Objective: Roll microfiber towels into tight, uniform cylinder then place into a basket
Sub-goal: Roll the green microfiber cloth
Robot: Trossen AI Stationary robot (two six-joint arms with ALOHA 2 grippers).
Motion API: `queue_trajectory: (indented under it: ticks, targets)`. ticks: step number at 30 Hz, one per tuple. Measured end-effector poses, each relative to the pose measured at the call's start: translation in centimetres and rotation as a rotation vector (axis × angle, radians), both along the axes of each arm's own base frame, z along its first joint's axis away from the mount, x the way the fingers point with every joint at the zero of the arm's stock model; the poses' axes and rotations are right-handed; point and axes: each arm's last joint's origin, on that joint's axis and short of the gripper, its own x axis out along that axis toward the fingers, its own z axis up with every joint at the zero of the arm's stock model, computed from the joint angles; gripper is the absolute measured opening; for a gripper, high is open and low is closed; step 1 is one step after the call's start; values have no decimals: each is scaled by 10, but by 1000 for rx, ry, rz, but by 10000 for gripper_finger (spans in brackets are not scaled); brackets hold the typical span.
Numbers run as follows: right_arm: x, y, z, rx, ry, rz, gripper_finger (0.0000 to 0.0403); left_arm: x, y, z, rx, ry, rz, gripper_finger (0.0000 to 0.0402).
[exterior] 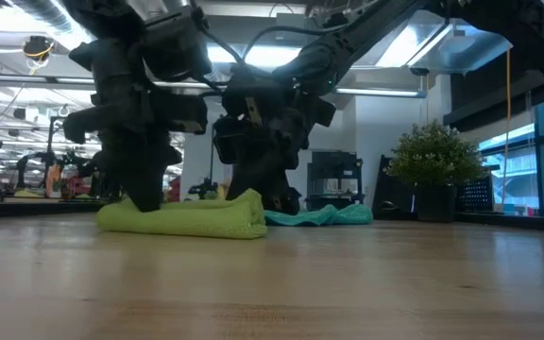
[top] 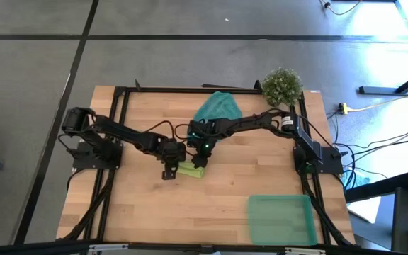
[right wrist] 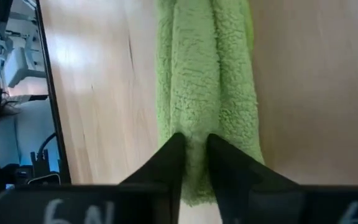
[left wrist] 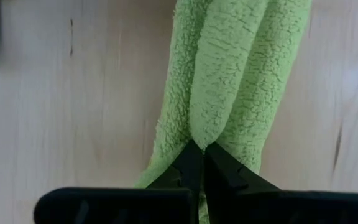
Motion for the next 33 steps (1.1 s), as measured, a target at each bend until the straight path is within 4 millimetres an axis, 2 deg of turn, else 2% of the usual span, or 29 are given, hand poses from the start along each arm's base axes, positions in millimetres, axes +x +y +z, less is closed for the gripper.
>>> queue_trajectory:
  ticks: [4,8,15,19,27,33]
  targets:
    - [0,-2,0,-6,9,-21,106,1,0,-4,1,15,0,1]
    - [-3,-8,2,32,23,-26,114,1,0,-4,2,16,0,2]
    - [-10,-6,34,-46,-29,-10,114,1,0,-4,3,15,0,2]
    - [-13,11,48,-169,-54,25,115,1,0,-4,6,16,-3,2]
    - [-12,54,46,-429,-138,210,115,0,-3,-4,26,16,-34,2]
    - [-10,63,47,-524,-168,233,115,0,-8,-4,20,17,-55,2]
